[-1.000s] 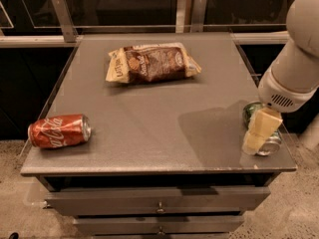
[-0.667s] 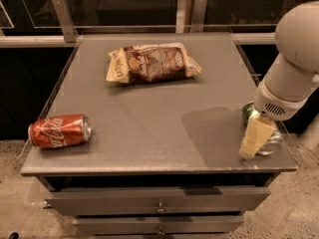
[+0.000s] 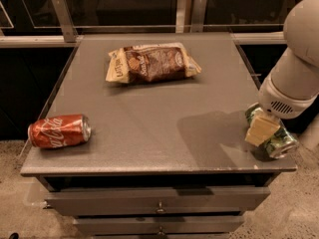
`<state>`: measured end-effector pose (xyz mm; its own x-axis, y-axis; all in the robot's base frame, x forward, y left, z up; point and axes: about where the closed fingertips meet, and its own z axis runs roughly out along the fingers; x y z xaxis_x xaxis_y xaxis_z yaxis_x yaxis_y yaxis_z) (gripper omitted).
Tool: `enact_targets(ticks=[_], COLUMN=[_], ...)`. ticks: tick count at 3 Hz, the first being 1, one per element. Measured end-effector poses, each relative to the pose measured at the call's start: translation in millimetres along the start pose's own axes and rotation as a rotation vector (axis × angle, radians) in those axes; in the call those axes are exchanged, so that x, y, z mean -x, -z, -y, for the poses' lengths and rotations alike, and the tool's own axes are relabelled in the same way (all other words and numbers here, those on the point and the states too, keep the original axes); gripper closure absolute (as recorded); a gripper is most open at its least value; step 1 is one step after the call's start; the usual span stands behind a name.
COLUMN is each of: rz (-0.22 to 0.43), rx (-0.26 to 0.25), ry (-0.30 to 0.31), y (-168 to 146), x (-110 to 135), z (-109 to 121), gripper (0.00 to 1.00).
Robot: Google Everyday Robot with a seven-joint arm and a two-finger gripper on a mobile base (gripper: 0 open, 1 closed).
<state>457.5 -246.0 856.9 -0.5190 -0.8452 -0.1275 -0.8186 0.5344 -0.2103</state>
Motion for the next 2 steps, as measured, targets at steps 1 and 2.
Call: enact_targets(ticks=[1,2], rz=[0.112,0.269], rx=[-0.045,-0.038], ry=[0.036,0.087], y=[47.2,92.6], x=[21.6,51.7], z=[-0.2,-2.4], gripper=[0.89,1.00])
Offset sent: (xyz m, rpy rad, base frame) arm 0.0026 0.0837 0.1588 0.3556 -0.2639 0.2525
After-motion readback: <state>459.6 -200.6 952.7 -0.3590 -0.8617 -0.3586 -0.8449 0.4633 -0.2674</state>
